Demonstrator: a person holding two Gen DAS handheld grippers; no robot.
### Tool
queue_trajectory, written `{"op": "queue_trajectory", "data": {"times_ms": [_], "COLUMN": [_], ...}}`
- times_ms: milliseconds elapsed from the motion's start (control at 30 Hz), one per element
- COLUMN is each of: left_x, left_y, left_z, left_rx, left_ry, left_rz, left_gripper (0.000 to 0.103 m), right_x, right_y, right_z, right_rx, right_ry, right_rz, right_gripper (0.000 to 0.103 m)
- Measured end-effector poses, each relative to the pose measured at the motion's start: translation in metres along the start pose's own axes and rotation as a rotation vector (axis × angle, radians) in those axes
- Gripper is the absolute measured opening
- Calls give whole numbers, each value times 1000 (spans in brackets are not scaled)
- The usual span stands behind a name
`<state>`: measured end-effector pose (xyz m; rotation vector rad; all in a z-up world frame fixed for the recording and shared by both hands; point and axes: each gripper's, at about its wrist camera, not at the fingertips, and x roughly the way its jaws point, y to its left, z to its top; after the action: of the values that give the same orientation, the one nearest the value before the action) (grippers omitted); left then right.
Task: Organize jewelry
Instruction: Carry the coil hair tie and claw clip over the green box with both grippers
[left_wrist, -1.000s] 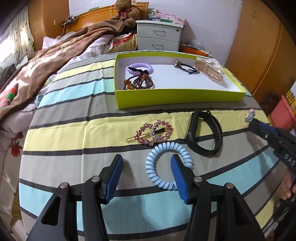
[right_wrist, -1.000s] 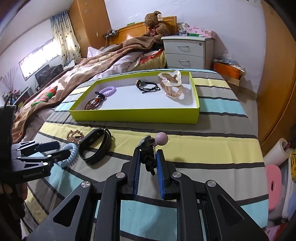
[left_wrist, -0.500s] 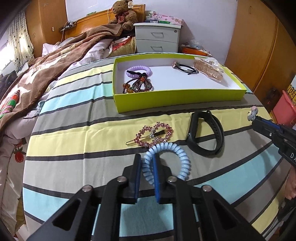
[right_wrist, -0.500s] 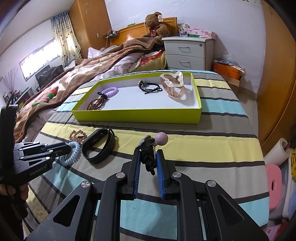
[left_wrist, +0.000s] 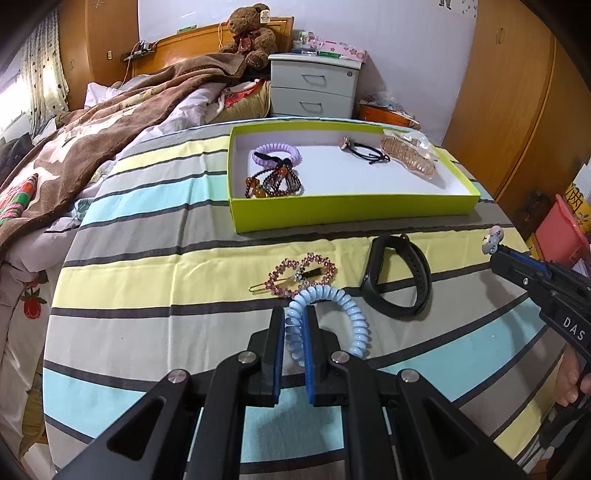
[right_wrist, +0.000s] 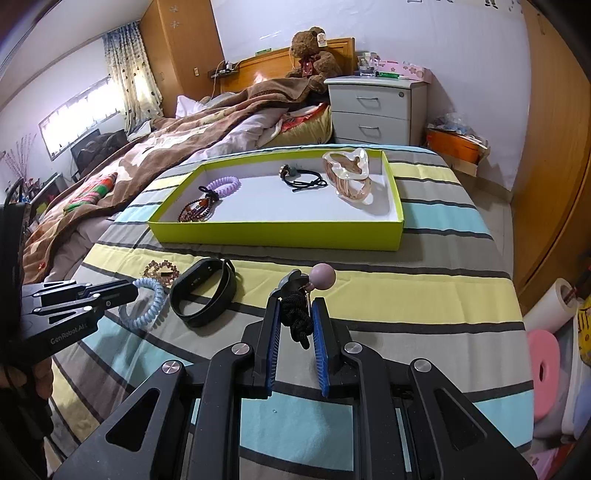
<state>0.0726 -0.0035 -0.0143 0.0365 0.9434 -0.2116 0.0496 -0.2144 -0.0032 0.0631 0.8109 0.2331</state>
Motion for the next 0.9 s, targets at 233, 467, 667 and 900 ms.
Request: {"op": "queue_trajectory", "data": {"times_ms": [233, 467, 667, 900], "left_x": [-12, -20, -25, -30], "left_y": [4, 5, 6, 3], "left_z": [3, 11, 21, 38], "left_rx": [-14, -19, -22, -16], "left_ry": [-24, -49, -70, -102], "left_rz": [-18, -25, -36, -48], "left_gripper": [10, 10, 10, 10], "right_x": [-7, -13, -16, -19], "right_y": [3, 5, 6, 6], "right_z": [2, 8, 16, 30], "right_rx": [-7, -14, -19, -27], "right_ry": [-16, -32, -48, -69], "right_rz": [-2, -8, -13, -21], "right_gripper": [18, 18, 18, 18]}}
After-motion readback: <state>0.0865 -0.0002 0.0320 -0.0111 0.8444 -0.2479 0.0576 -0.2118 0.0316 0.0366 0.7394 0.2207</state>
